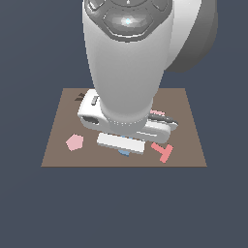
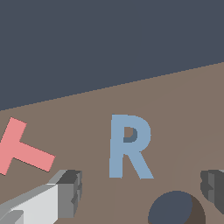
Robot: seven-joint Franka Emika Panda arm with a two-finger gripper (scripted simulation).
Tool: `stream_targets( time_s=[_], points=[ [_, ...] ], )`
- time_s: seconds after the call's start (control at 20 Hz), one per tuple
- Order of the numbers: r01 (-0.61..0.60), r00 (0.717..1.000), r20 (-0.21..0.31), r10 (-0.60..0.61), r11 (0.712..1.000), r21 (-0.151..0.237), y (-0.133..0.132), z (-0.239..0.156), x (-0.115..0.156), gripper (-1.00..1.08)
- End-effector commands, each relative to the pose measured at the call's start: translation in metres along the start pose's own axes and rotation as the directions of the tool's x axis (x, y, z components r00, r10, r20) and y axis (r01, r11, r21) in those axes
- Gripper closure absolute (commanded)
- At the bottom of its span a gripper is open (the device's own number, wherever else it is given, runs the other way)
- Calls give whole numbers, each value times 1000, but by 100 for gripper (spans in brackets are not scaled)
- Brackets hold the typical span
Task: Insert a designated object into the corresponding slot on a board.
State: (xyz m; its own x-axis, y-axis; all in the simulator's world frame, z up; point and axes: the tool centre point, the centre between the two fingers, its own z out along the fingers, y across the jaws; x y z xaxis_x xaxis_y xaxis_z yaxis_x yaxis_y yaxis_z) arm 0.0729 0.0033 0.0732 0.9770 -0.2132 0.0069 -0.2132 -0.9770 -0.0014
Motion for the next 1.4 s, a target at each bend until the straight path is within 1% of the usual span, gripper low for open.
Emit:
stream_targets(
  time_s=[0.0, 0.4, 0.65, 1.05, 1.1, 1.35],
  points=[
    [-19, 1000, 2, 19, 1000, -1, -1, 10, 6, -92],
    [-45, 999, 7, 45, 999, -2, -1, 23, 15, -92],
    [-44, 999, 7, 44, 999, -2, -1, 25, 14, -92],
    [-45, 999, 7, 45, 999, -2, -1, 43, 15, -92],
    [-45, 999, 7, 45, 999, -2, -1, 43, 15, 108],
    [-45, 999, 7, 45, 999, -2, -1, 43, 15, 108]
  ],
)
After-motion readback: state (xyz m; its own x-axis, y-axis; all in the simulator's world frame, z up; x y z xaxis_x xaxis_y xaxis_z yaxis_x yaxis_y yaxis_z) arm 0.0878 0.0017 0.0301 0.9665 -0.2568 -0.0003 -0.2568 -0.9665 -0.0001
